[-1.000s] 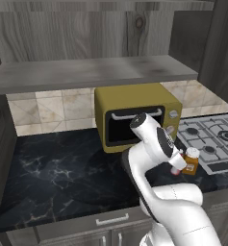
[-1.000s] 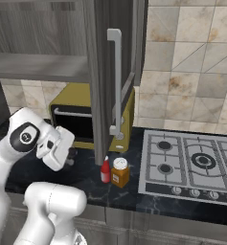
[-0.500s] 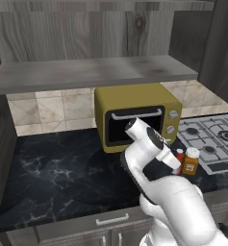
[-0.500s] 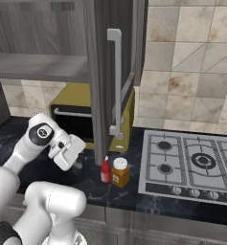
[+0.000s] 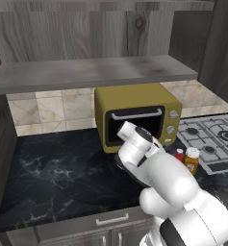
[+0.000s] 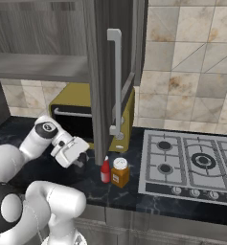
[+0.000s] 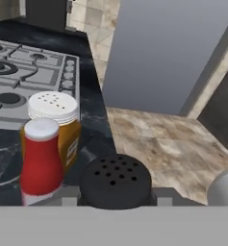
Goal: Collect the turmeric, ketchup, and shaker from the cabinet and place them next to the stove.
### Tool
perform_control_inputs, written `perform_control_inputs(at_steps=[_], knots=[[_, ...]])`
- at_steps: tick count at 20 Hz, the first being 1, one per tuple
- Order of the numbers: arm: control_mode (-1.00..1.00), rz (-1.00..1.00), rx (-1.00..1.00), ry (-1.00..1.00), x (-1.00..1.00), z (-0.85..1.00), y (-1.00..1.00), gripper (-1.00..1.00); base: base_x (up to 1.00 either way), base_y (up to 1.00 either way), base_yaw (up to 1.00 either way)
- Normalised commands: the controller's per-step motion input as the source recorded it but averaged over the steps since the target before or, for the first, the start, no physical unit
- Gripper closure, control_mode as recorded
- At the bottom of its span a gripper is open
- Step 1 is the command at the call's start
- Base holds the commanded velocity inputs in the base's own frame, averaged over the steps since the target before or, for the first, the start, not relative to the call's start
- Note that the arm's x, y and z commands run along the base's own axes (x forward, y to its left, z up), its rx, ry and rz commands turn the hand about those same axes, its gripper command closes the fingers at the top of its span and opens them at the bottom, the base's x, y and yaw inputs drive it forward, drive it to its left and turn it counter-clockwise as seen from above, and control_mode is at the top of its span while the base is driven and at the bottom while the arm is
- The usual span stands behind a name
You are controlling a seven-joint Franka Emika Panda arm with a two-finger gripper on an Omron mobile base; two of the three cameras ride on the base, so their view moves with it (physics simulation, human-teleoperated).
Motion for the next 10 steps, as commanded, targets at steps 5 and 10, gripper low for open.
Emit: perform_control_inputs(at_steps=[5, 10], knots=[[-1.0, 0.0, -0.11, -0.09, -0.06, -0.16, 0.0, 1.0, 0.0, 0.0, 0.0], [-1.0, 0.0, -0.04, -0.09, -0.25, -0.08, -0.03, 1.0, 0.0, 0.0, 0.0]])
